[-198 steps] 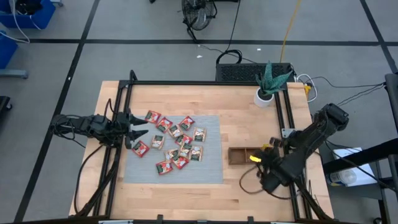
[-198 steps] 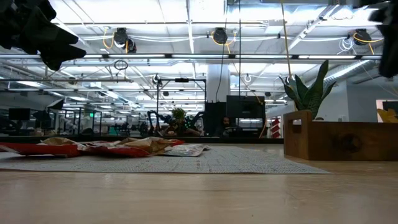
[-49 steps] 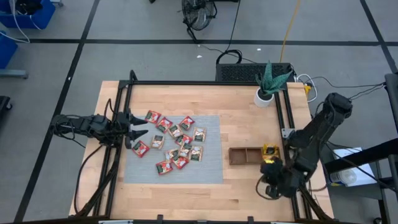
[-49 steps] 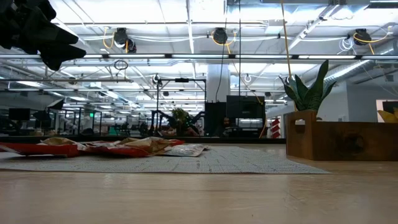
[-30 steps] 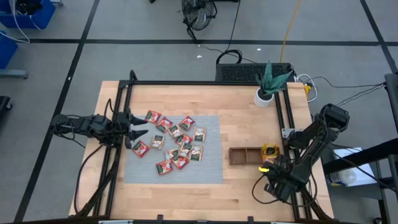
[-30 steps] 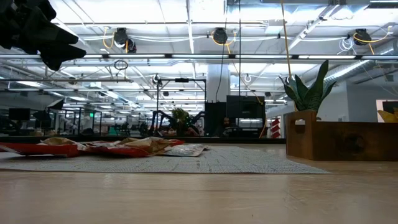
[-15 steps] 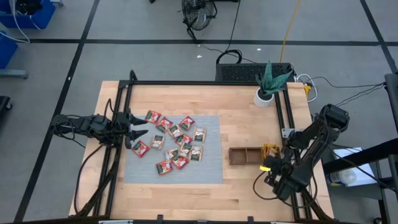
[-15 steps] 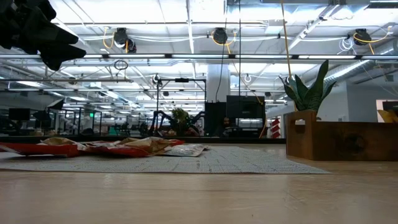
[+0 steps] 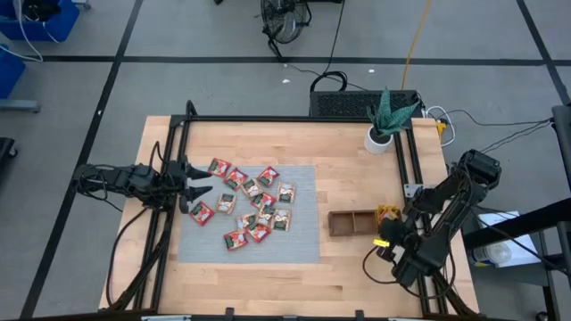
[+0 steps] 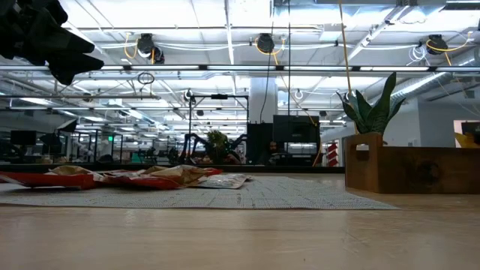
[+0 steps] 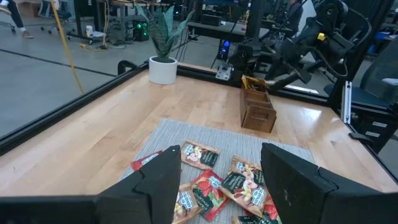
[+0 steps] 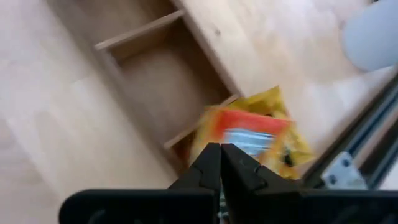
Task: Pick & Place Tea
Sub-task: Put the yellow tea bag into the right section of the wooden organizer
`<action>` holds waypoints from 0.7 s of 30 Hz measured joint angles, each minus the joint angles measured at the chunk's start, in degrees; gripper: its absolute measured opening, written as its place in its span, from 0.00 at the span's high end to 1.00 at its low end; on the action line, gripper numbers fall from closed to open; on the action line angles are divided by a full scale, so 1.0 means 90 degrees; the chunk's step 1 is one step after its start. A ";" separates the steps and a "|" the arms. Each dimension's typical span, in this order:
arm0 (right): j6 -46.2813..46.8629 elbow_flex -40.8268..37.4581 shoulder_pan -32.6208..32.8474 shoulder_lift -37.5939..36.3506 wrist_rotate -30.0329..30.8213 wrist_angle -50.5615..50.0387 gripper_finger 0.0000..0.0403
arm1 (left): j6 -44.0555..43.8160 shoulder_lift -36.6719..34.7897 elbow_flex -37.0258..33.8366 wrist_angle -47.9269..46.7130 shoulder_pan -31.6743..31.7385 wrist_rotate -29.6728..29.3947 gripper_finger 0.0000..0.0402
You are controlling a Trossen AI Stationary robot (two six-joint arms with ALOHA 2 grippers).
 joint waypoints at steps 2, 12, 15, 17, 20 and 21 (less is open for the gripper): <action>0.0073 -0.0013 -0.0060 0.0002 0.0054 -0.0112 1.00 | 0.0002 0.0000 0.0000 0.0000 0.0001 0.0000 0.44; -0.0104 0.0219 -0.0242 -0.0092 -0.0469 -0.0247 1.00 | 0.0002 -0.0002 0.0000 0.0000 -0.0002 0.0000 0.44; -0.0784 0.0308 -0.0098 -0.0245 -0.0766 0.0689 1.00 | 0.0001 0.0000 0.0000 0.0000 0.0000 0.0000 0.44; -0.1010 0.0222 -0.0020 -0.0307 -0.0869 0.1365 1.00 | 0.0001 -0.0001 0.0002 0.0000 0.0001 0.0000 0.44; -0.1042 -0.0143 -0.0005 -0.0321 -0.1168 0.1910 1.00 | 0.0000 -0.0001 0.0001 0.0000 -0.0001 0.0000 0.44; -0.1037 -0.0301 -0.0007 -0.0318 -0.1252 0.2200 1.00 | 0.0000 -0.0002 0.0001 0.0000 0.0001 0.0000 0.44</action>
